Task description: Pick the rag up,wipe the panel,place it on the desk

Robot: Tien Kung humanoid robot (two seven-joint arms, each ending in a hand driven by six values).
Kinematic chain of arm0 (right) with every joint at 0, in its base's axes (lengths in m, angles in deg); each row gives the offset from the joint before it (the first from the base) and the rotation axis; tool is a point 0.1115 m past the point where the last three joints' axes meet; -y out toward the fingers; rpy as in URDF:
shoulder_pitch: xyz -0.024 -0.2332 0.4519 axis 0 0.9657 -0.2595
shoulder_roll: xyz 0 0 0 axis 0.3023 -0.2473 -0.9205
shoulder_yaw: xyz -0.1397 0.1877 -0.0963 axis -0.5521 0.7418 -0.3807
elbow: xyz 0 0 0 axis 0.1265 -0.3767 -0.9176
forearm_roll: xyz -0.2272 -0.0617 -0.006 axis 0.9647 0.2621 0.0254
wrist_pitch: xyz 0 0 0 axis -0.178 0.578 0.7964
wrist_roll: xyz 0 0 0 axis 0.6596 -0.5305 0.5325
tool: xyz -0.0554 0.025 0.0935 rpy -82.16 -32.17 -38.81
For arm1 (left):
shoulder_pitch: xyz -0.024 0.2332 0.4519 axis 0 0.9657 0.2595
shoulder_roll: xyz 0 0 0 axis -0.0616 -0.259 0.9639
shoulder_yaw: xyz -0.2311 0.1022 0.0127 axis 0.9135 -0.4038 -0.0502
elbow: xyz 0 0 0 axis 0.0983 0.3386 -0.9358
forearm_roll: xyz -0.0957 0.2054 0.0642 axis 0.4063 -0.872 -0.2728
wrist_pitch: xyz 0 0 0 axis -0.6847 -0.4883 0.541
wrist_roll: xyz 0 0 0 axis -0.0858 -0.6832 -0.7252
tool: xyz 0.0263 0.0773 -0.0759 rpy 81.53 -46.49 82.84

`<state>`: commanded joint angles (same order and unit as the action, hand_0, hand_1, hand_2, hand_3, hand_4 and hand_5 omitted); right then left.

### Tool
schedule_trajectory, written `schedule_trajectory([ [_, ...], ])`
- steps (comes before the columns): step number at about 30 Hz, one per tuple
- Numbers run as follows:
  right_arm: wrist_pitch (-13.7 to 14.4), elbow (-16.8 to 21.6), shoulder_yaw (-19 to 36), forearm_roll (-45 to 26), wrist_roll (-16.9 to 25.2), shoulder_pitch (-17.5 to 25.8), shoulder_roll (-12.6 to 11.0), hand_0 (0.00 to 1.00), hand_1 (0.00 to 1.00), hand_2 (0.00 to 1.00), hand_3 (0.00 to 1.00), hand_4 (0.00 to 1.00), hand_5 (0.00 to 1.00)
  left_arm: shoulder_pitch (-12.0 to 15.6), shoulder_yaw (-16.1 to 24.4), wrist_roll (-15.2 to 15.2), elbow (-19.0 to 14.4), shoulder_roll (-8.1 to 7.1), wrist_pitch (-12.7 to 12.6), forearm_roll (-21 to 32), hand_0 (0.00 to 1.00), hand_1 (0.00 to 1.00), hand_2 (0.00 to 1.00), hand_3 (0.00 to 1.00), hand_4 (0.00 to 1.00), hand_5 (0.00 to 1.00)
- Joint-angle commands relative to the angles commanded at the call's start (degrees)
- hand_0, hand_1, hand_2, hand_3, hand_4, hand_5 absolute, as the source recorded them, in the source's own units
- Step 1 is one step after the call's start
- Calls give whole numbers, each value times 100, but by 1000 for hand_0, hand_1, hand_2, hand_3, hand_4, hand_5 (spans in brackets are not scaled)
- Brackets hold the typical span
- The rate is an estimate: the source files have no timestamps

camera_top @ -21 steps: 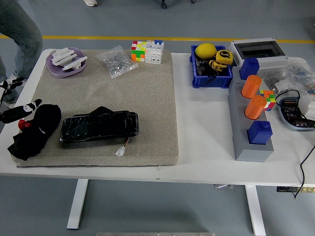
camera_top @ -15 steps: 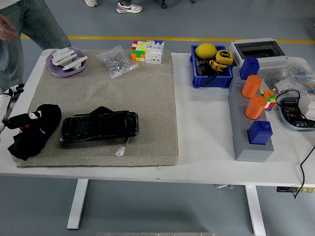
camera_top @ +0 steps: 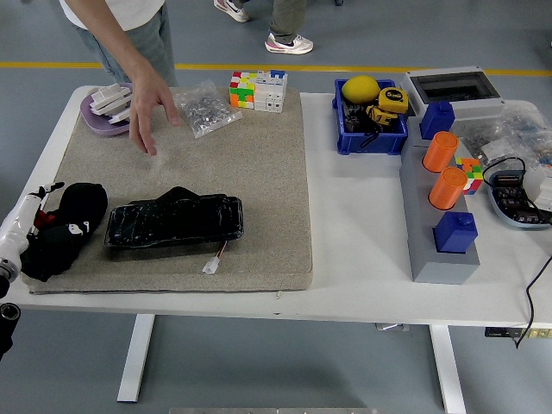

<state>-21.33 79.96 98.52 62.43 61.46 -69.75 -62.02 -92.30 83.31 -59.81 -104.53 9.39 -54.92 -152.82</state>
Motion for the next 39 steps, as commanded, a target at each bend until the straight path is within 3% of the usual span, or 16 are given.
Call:
schedule_trajectory([
  [4,4,0,56,46,17,4,0,692,610,582,561,955,422,-68,-25,88,205,-17,-170,70,717,846,883,834,857,288],
  [5,7,0,69,52,22,4,-1,692,609,580,561,955,421,-80,-42,122,231,-22,-229,94,440,613,803,656,718,186],
  [10,29,0,133,80,37,4,-9,692,609,580,561,955,421,-121,-117,183,321,-23,-382,49,440,613,803,656,718,186],
  [11,32,0,142,85,39,4,-10,691,608,579,560,954,422,-123,-119,181,328,-17,-394,31,328,360,619,561,361,29],
  [16,46,0,305,184,80,4,-7,691,608,579,560,954,422,-125,-177,205,386,9,-497,-93,328,360,619,561,361,29],
  [17,49,0,321,194,86,4,-8,691,608,580,560,952,422,-118,-175,199,386,17,-509,-125,263,281,594,538,223,2],
  [22,59,0,306,167,90,7,-10,691,608,580,560,952,422,-62,-133,216,281,52,-615,-270,263,281,594,538,223,2],
  [23,61,0,298,155,91,6,-10,688,607,580,560,953,420,-41,-108,228,221,64,-656,-285,234,179,555,514,133,2],
  [26,58,0,274,146,87,5,-7,688,607,580,560,953,420,48,-18,161,-68,109,-721,-372,234,179,555,514,133,2],
  [35,28,0,307,193,91,0,-15,689,608,578,559,951,415,428,-120,-507,-1431,235,-675,-452,206,134,551,514,127,2],
  [39,18,0,419,296,104,-15,-26,689,608,578,559,951,415,478,-264,-652,-1640,284,-654,-550,206,134,551,514,127,2],
])
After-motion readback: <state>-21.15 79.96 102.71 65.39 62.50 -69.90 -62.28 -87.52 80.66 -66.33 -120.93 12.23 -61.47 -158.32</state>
